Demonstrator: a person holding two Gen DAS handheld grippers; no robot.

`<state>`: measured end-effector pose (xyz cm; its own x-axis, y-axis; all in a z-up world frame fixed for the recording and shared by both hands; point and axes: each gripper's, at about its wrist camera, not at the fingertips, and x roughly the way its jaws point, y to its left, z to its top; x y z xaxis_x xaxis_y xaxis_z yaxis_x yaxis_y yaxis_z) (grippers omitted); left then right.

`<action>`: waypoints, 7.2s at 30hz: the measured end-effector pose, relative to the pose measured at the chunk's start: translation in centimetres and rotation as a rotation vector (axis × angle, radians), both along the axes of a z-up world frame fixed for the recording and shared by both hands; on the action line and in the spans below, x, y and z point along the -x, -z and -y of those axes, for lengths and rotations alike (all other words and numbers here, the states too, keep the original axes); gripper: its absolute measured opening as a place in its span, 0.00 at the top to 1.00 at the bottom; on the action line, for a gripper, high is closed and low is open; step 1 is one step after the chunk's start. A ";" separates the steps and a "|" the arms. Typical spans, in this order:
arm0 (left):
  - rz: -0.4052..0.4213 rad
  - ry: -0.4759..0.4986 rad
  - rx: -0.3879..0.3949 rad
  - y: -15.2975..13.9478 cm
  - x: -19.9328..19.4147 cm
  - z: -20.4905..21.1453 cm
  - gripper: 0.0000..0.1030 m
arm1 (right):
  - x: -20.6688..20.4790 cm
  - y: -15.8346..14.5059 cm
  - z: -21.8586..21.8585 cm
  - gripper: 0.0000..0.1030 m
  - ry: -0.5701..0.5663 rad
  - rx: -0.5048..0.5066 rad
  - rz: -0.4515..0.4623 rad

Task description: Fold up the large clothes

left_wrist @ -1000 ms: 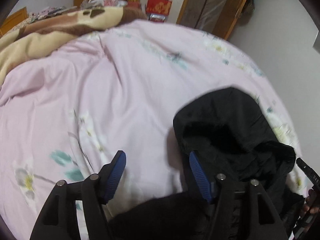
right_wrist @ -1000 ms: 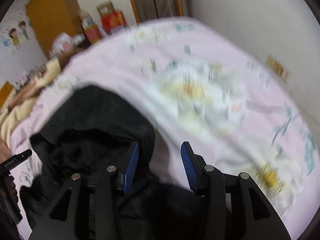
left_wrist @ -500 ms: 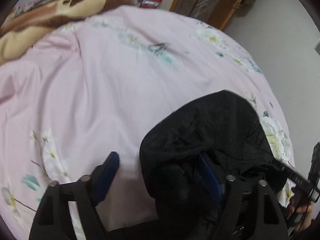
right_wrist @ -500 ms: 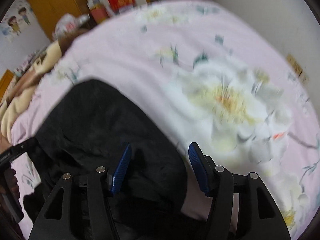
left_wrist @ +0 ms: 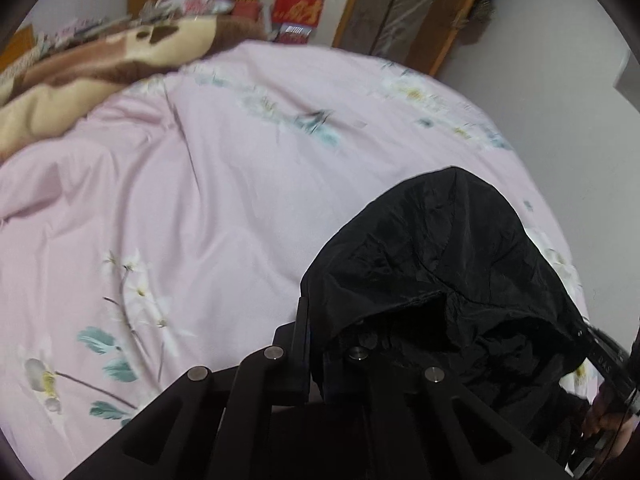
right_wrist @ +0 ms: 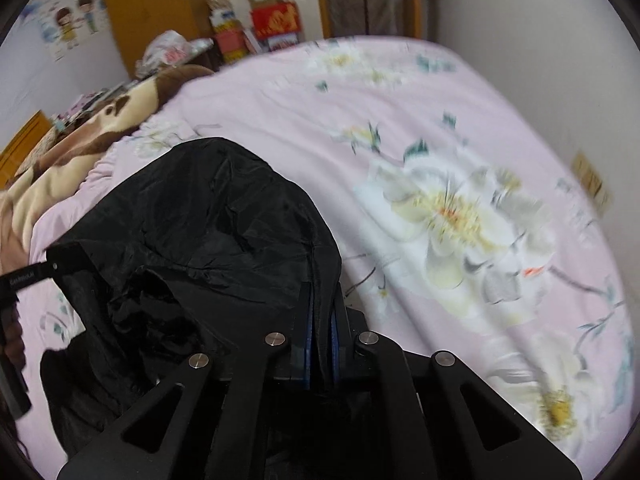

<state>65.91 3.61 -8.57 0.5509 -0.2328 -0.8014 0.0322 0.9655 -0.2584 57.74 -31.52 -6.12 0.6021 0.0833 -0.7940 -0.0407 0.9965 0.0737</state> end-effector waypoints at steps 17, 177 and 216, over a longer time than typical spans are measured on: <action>0.083 -0.018 0.130 0.4 15.0 -4.4 0.94 | 15.5 -3.1 0.0 0.95 -0.079 0.041 0.215; 0.188 0.298 -0.106 -5.1 28.4 13.7 0.88 | 25.9 -2.7 3.4 0.50 -0.165 0.114 0.111; 0.053 0.315 0.008 1.1 30.5 12.5 0.98 | 22.8 -5.1 6.6 0.32 0.006 0.084 0.171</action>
